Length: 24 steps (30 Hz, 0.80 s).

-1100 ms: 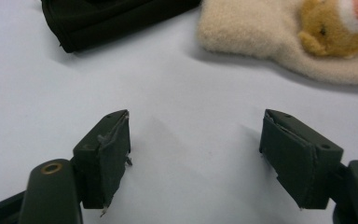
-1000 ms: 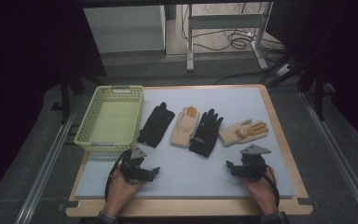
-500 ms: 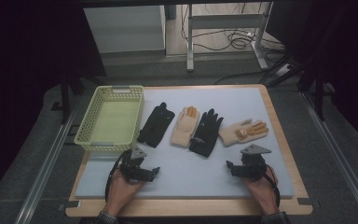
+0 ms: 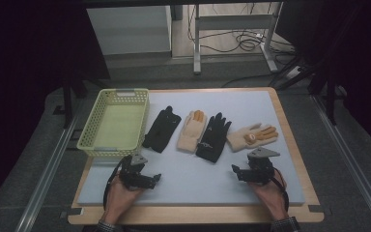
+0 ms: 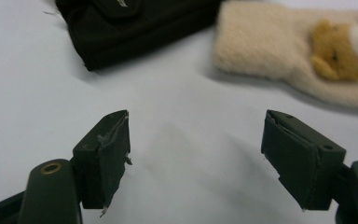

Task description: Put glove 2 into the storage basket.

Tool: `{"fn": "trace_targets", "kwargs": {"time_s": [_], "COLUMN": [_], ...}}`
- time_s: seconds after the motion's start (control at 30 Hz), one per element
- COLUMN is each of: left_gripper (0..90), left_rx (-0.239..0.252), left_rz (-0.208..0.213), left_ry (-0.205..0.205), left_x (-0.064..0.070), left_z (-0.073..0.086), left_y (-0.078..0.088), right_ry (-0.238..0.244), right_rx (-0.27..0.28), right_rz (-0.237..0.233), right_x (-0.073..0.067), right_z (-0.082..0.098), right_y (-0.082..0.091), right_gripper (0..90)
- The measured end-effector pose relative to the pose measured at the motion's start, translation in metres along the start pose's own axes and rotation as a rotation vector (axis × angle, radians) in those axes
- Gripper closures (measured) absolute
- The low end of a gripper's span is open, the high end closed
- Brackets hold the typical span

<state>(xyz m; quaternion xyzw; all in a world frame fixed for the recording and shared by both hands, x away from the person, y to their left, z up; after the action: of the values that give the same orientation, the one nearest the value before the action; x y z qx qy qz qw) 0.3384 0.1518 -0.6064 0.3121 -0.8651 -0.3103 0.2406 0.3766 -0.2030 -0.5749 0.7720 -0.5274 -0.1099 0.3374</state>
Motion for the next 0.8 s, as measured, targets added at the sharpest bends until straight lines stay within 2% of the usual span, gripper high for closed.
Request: {"fn": "trace_targets", "kwargs": {"time_s": [0.2,0.47,0.5,0.53,0.6,0.67,0.7,0.77,0.8], "left_gripper": [3.1,3.2,3.2,3.2,3.2,3.3,3.3,3.3,3.3], "left_rx": [0.011,0.010,0.010,0.010,0.011,0.011,0.012,0.012,0.012], "left_rz": [-0.018,-0.010,-0.010,-0.010,-0.009,-0.009,-0.009,-0.009,-0.009], "left_ry": [-0.005,0.000,0.000,0.000,0.000,0.001,0.001,0.001,0.001], "left_x": [-0.004,-0.004,-0.004,-0.004,-0.004,-0.004,-0.004,-0.004,-0.004], "left_z": [0.008,0.008,0.008,0.008,0.008,0.008,0.008,0.008,0.008], "left_y": [0.005,0.004,0.004,0.004,0.004,0.004,0.004,0.004,0.004], "right_ry": [0.003,0.009,0.016,0.016,0.038,0.046,0.064,0.086,0.086], "right_rx": [0.016,0.033,0.040,0.040,0.047,0.049,0.054,0.056,0.056], "right_rz": [-0.044,-0.098,-0.112,-0.112,-0.126,-0.130,-0.147,-0.158,-0.158], "right_x": [-0.013,-0.034,-0.042,-0.042,-0.054,-0.058,-0.067,-0.077,-0.077], "right_z": [-0.013,-0.038,-0.047,-0.047,-0.059,-0.063,-0.071,-0.079,-0.079], "right_y": [-0.001,-0.005,-0.008,-0.008,-0.015,-0.018,-0.023,-0.030,-0.030], "right_gripper": [23.4,23.4,23.4,23.4,24.9,26.7,30.0,34.4,34.4]}}
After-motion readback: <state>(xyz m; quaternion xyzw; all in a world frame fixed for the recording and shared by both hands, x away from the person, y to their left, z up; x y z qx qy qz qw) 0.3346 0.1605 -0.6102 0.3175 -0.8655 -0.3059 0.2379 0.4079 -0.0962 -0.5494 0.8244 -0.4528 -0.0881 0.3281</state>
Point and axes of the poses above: each handheld gripper's, and its own axes: y roughly backward along the jaws, z roughly out of its underside, x roughly to its right, the point moved 8 cm from there along -y, roughly forward along the jaws, and after that the axes turned 14 degrees about z, right-handed, at the moved point
